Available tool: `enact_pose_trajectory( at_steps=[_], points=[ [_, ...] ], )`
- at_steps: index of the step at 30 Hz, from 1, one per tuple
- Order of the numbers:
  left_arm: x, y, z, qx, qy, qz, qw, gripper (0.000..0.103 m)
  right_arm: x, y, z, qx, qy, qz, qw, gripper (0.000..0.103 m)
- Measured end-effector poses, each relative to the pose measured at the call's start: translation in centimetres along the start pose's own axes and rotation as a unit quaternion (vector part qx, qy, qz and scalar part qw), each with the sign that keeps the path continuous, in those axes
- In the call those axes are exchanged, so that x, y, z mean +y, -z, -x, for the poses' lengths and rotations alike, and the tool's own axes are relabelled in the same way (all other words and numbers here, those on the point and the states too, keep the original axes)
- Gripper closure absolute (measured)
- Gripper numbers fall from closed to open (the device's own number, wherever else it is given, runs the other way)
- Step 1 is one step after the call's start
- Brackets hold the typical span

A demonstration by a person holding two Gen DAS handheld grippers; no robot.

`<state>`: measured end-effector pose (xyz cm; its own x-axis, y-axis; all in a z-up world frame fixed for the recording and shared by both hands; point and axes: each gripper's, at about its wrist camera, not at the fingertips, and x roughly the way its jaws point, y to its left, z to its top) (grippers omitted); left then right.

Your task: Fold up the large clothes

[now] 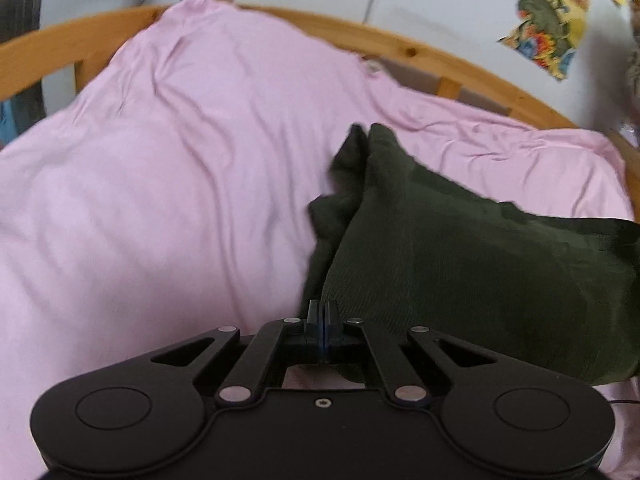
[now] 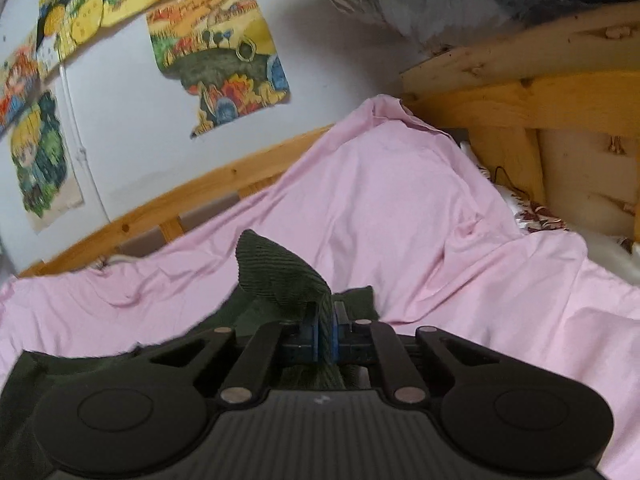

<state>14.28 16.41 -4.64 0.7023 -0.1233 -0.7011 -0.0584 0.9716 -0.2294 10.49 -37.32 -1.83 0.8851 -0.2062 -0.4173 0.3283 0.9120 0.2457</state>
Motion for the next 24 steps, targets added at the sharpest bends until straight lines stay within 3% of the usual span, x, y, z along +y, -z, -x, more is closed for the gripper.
enact_pose_trajectory(
  at_steps=[5,9,12,14,16,19,24],
  points=[
    [-0.3,0.1,-2.7,0.018,-0.021,-0.02,0.9994,0.103,-1.4,0.9,-1.5,0.03,0.014,-0.038,0.999,0.098],
    [-0.9,0.4,-3.0,0.027,-0.022,-0.043,0.9985,0.103,-2.0,1.3,-1.8,0.038,0.002,-0.056,0.998,0.095],
    [-1.0,-0.3,-2.5,0.026,0.002,-0.036,0.999,0.101,-1.9,1.1,-1.4,0.026,-0.002,-0.052,0.998,0.081],
    [-1.2,-0.8,-2.1,0.021,0.014,-0.027,0.9993,0.084,-1.6,0.9,-1.4,0.02,-0.007,-0.049,0.999,0.065],
    [-1.5,-1.2,-1.3,0.0,0.022,-0.025,0.9995,0.077,-1.2,0.7,-1.5,0.012,-0.014,-0.04,0.999,0.056],
    [-2.2,-1.8,-1.4,-0.013,0.034,-0.04,0.9986,0.068,-0.2,0.7,-2.1,0.001,-0.011,-0.019,1.0,0.054],
    [-4.1,-2.4,-3.8,0.008,0.004,-0.077,0.997,0.069,0.0,0.7,-3.0,-0.01,-0.003,-0.023,1.0,0.059]
  ],
)
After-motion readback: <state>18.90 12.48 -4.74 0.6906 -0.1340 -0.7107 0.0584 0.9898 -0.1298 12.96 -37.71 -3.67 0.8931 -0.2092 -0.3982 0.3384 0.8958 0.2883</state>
